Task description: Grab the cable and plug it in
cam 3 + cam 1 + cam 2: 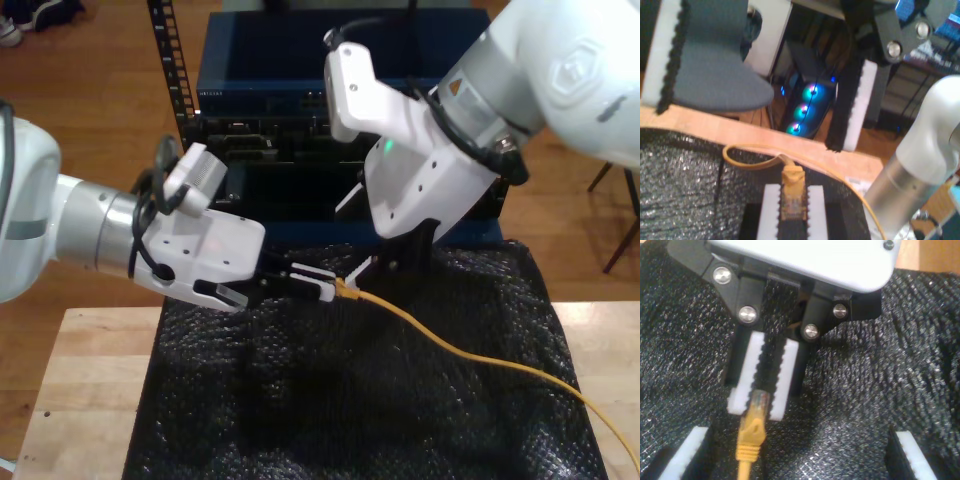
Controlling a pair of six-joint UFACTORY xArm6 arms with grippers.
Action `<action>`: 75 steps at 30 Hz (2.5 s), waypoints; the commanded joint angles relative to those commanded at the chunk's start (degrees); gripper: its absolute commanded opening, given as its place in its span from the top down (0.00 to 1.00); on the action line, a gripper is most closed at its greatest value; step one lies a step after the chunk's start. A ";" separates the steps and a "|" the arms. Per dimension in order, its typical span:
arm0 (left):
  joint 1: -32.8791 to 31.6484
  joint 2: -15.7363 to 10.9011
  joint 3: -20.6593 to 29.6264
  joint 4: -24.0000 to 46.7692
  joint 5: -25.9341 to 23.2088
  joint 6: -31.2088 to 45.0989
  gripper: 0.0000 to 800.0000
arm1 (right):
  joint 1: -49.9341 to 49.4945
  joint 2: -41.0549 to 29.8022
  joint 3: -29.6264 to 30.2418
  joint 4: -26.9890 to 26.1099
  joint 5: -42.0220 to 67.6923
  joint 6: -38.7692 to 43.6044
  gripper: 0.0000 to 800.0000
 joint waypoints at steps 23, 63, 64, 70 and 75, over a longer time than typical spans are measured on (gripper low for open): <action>3.96 8.00 0.00 -7.03 11.25 -3.96 0.99 | 0.00 -9.85 4.75 0.09 -0.26 -18.37 0.03; 5.45 17.41 0.26 -15.03 28.31 -8.35 0.98 | 4.31 -18.55 12.40 3.08 -12.13 -22.51 0.02; 5.45 17.49 0.26 -15.03 28.66 -8.44 0.98 | 4.66 -18.73 12.40 3.08 -12.13 -22.51 0.02; 5.54 18.20 0.53 -15.03 30.68 -8.79 0.98 | 6.07 -18.81 12.48 3.08 -13.80 -22.51 0.03; 5.54 18.20 0.79 -14.86 31.82 -8.79 0.98 | 7.82 -18.81 13.71 2.99 -17.32 -22.59 0.03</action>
